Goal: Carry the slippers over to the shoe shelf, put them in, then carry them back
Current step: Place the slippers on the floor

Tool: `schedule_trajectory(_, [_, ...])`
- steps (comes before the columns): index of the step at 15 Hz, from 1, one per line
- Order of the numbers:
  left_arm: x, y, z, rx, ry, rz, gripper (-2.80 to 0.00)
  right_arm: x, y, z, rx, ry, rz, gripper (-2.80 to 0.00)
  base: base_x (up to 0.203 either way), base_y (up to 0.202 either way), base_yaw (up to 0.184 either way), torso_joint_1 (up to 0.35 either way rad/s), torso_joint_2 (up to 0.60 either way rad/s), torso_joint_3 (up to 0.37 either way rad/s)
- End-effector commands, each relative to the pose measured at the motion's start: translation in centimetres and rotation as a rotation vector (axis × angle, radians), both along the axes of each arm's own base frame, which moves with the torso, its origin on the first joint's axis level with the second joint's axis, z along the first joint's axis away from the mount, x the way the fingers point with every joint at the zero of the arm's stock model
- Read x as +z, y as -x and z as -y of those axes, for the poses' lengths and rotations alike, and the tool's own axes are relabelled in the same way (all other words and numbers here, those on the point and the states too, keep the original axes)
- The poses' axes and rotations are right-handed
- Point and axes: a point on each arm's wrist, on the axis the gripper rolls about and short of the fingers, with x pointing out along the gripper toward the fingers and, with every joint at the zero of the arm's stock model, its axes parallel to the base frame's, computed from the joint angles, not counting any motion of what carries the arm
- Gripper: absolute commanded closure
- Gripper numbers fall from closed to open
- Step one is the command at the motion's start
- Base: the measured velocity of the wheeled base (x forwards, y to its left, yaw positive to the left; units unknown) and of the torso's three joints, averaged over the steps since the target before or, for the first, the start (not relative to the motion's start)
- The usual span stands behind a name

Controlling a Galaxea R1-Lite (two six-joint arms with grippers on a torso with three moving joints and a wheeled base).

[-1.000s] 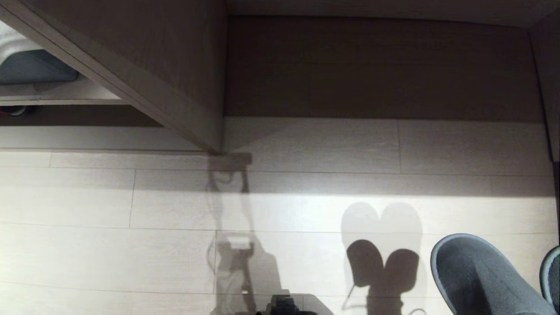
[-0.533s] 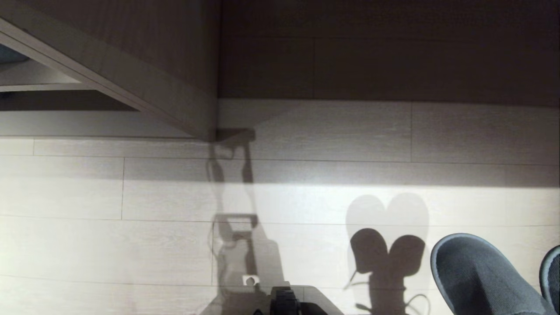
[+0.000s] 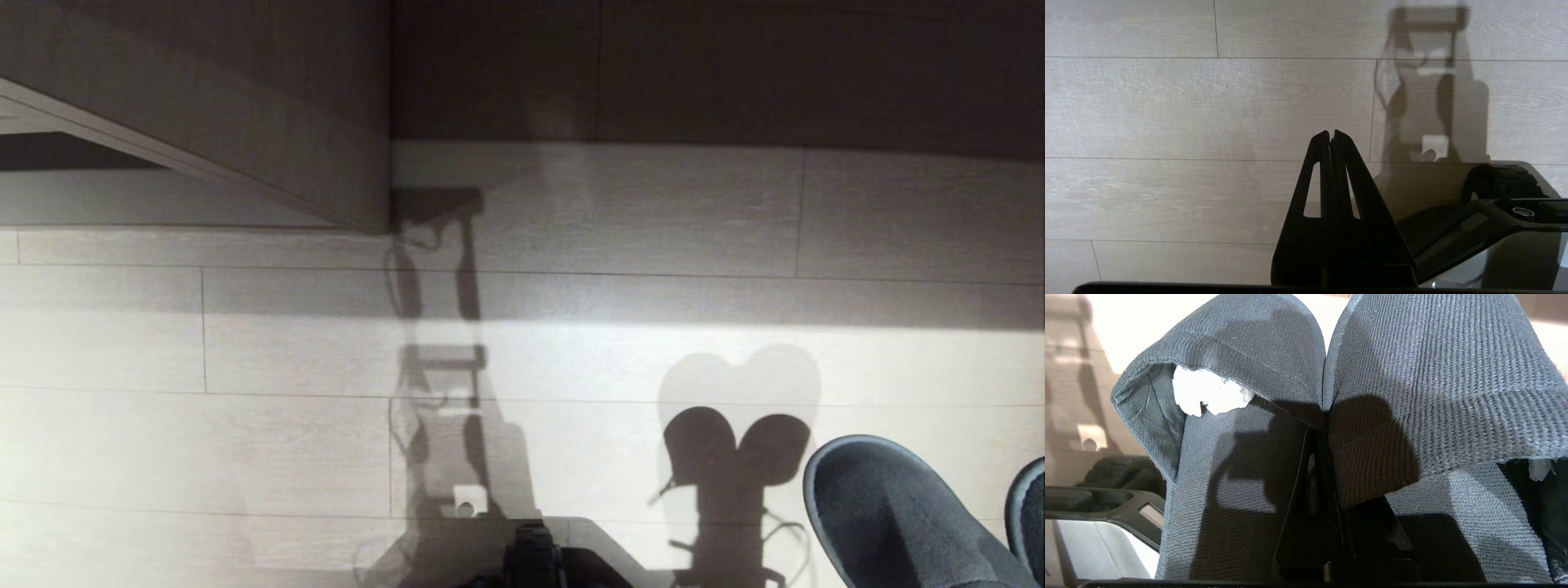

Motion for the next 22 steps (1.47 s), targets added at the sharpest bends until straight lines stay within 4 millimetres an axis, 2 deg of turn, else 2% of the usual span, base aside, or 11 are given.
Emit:
schedule_trajectory(1, [0.01, -0.01, 0.00, 0.001, 0.000, 0.000, 0.00, -0.01, -0.01, 0.00, -0.001, 0.000, -0.002, 0.00, 0.000, 0.000, 0.000, 0.004, 0.01, -0.190])
schedule_trajectory(10, [0.01, -0.01, 0.00, 0.001, 0.000, 0.000, 0.00, -0.01, -0.01, 0.00, 0.001, 0.000, -0.002, 0.00, 0.000, 0.000, 0.000, 0.003, 0.00, -0.179])
schedule_trajectory(22, [-0.01, 0.01, 0.00, 0.001, 0.002, 0.000, 0.00, -0.01, -0.01, 0.00, 0.000, 0.000, -0.002, 0.00, 0.000, 0.000, 0.000, 0.000, 0.00, -0.004])
